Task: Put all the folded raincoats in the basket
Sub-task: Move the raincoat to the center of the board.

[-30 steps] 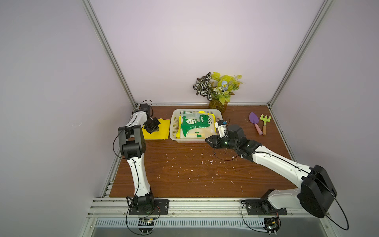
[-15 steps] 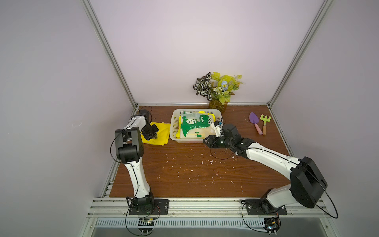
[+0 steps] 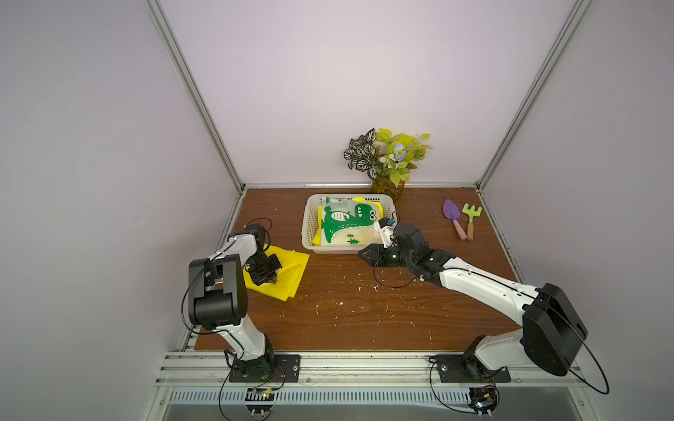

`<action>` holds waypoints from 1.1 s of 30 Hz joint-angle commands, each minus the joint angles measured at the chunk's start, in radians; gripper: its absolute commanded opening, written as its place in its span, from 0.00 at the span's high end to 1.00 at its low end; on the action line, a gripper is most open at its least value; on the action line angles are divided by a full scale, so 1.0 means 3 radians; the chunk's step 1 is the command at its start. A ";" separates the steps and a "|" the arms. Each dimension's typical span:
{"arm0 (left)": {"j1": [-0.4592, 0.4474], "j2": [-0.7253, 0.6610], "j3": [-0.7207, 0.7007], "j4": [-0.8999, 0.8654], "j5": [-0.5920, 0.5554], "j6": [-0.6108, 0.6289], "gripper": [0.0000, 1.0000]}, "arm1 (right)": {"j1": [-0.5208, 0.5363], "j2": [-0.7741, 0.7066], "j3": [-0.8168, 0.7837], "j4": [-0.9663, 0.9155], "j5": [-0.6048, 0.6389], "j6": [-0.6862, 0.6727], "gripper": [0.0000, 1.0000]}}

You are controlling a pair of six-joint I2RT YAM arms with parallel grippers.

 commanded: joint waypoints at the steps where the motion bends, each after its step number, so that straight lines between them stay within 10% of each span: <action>1: -0.0056 -0.0282 -0.0269 -0.0166 0.0038 -0.0008 1.00 | 0.0093 -0.0089 -0.0013 0.0078 0.0124 0.0077 0.52; 12: -0.0229 -0.1281 -0.0755 -0.0161 0.0523 -0.0231 1.00 | 0.0524 0.0205 0.0205 0.0150 0.0406 0.0251 0.38; 18: -0.0229 -0.1460 -0.0342 -0.0160 0.0492 -0.0205 0.65 | 0.0872 0.0469 0.0277 0.0522 0.0577 0.0564 0.28; 33: -0.0011 -0.1823 -0.0075 -0.0165 0.0396 -0.0061 0.24 | 0.1366 0.1640 0.0821 0.0805 0.0576 0.1055 0.23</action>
